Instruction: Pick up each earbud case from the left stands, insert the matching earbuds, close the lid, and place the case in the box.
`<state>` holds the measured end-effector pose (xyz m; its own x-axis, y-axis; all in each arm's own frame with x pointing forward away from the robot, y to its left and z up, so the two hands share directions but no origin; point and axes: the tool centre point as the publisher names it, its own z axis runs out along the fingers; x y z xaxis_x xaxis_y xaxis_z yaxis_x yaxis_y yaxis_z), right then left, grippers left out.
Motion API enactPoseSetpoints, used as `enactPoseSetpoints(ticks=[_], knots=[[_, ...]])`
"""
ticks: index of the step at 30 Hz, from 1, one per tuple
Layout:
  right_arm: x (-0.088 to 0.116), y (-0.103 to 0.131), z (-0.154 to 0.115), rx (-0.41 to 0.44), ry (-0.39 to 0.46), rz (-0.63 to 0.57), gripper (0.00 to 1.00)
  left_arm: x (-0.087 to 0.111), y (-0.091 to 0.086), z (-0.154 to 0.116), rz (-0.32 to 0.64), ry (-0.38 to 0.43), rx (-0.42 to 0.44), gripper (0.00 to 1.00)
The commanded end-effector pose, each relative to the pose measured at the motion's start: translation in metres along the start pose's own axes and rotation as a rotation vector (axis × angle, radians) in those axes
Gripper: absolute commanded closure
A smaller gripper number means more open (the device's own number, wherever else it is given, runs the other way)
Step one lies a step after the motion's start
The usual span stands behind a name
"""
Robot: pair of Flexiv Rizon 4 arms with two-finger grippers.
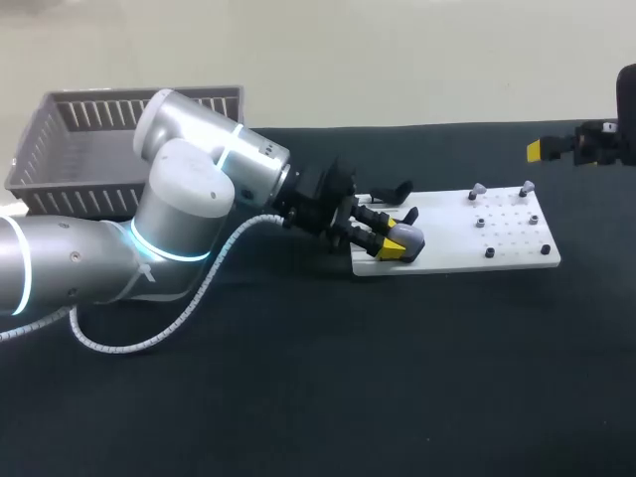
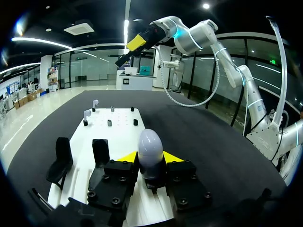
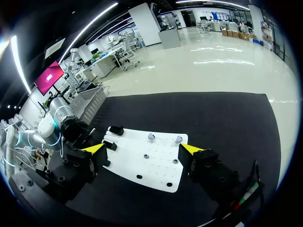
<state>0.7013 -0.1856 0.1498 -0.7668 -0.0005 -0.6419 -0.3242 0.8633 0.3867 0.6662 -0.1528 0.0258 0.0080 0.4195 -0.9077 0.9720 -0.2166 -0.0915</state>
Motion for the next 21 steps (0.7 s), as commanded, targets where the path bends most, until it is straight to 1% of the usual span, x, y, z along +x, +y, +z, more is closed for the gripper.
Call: enactPoseSetpoints(ticks=[1,8,17,21], knots=[[0.0,0.0,0.0,0.0,0.0,-0.001,0.0,0.002,0.002,0.004,0.001,0.001,0.006,1.0],[0.0,0.0,0.0,0.0,0.0,-0.001,0.0,-0.009,-0.008,-0.002,0.043,-0.011,-0.002,1.0],[0.0,0.0,0.0,0.0,0.0,-0.001,0.0,-0.038,-0.029,-0.018,0.099,-0.102,-0.032,1.0],[0.0,0.0,0.0,0.0,0.0,-0.001,0.0,-0.049,-0.037,-0.023,0.109,-0.142,-0.06,1.0]])
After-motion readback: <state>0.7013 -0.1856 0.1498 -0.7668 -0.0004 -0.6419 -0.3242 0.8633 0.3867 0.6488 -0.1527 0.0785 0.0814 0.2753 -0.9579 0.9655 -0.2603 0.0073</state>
